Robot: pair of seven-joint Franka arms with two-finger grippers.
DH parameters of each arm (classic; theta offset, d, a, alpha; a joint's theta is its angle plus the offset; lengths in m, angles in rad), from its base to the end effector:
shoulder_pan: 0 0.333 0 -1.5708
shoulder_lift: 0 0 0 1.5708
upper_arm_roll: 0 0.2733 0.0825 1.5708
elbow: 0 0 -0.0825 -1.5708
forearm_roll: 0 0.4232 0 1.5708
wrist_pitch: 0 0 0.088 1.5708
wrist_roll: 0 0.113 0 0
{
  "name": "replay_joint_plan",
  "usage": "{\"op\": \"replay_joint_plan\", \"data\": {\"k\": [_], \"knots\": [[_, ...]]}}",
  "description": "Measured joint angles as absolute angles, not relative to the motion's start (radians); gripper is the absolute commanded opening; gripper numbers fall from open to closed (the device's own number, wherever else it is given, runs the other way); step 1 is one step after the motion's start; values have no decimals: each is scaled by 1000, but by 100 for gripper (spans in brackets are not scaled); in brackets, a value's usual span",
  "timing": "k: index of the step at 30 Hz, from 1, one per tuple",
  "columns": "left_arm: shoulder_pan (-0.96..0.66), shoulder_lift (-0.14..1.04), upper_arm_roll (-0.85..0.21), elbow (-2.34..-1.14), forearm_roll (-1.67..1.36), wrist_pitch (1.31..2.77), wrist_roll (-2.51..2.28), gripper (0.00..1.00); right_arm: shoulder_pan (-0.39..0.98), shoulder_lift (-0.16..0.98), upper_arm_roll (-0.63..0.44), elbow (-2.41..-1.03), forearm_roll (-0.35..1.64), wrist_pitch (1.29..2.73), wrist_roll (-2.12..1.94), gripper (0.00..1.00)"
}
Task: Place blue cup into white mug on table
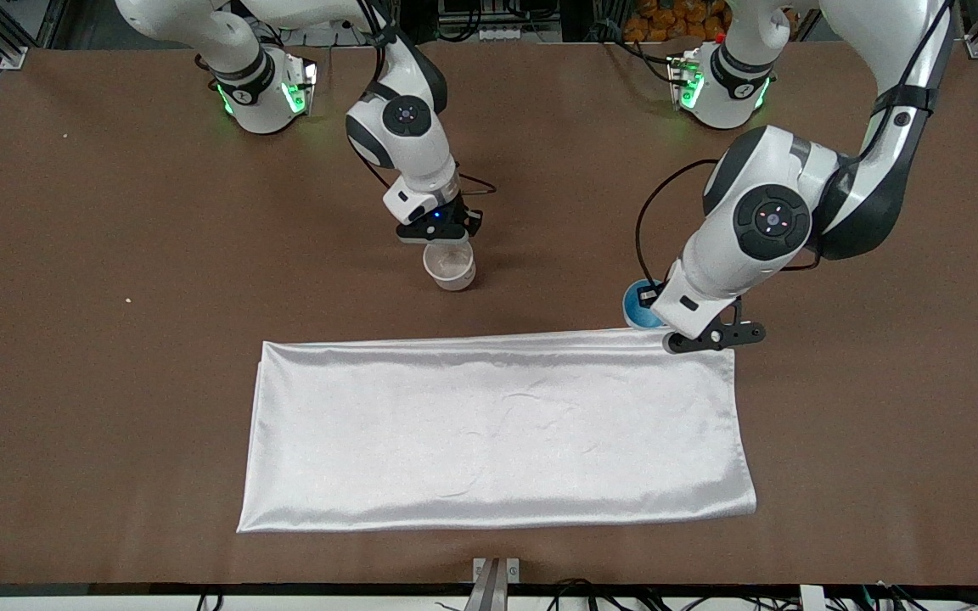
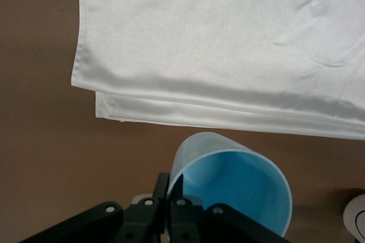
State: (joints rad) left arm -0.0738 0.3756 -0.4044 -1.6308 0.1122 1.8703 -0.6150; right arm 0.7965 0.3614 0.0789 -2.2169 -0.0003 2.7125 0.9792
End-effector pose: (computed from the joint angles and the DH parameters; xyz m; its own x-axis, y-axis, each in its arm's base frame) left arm 0.6051 -0.2818 0.3469 0.9872 0.1161 -0.1089 0.1140 -0.9931 -0.0258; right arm 0.3647 0.4407 0.1462 0.9922 -0.1134 0.0522 -0.1061 -0.9862 -0.1273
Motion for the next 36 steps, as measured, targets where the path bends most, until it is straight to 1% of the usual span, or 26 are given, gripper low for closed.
{"op": "replay_joint_plan", "data": {"k": [1,2,3,4,5,7,8,15,19,23,28,32,36], "knots": [[-74,377,-404,-1631,112,1870,-615,0,799,364,79,-2217,0,2713,983,11],[-74,378,-403,-1631,112,1870,-615,0,801,366,79,-2217,0,2713,989,26],[-74,378,-403,-1631,112,1870,-615,0,802,368,79,-2217,0,2713,997,41],[-74,379,-403,-1631,112,1870,-615,0,803,369,79,-2217,0,2713,1008,60],[-74,379,-403,-1631,112,1870,-615,0,803,370,78,-2217,0,2713,1024,76],[-74,379,-403,-1631,112,1870,-615,0,803,371,76,-2216,0,2713,1062,97],[-74,379,-403,-1631,112,1870,-615,0,803,371,74,-2215,0,2713,1080,100],[-74,378,-403,-1630,112,1847,-615,0,803,368,71,-2204,0,2709,1156,100],[-72,377,-402,-1627,112,1831,-615,0,803,352,71,-2186,0,2664,1162,100],[-72,373,-402,-1624,112,1825,-615,0,802,306,67,-2137,0,2541,1162,100],[-75,366,-406,-1622,112,1824,-615,0,762,232,55,-2030,-3,2321,1127,100],[-80,355,-412,-1621,112,1822,-615,0,670,203,49,-1950,-3,2188,980,100],[-88,343,-420,-1620,112,1821,-615,0,549,203,42,-1922,-3,2145,793,100]]}}
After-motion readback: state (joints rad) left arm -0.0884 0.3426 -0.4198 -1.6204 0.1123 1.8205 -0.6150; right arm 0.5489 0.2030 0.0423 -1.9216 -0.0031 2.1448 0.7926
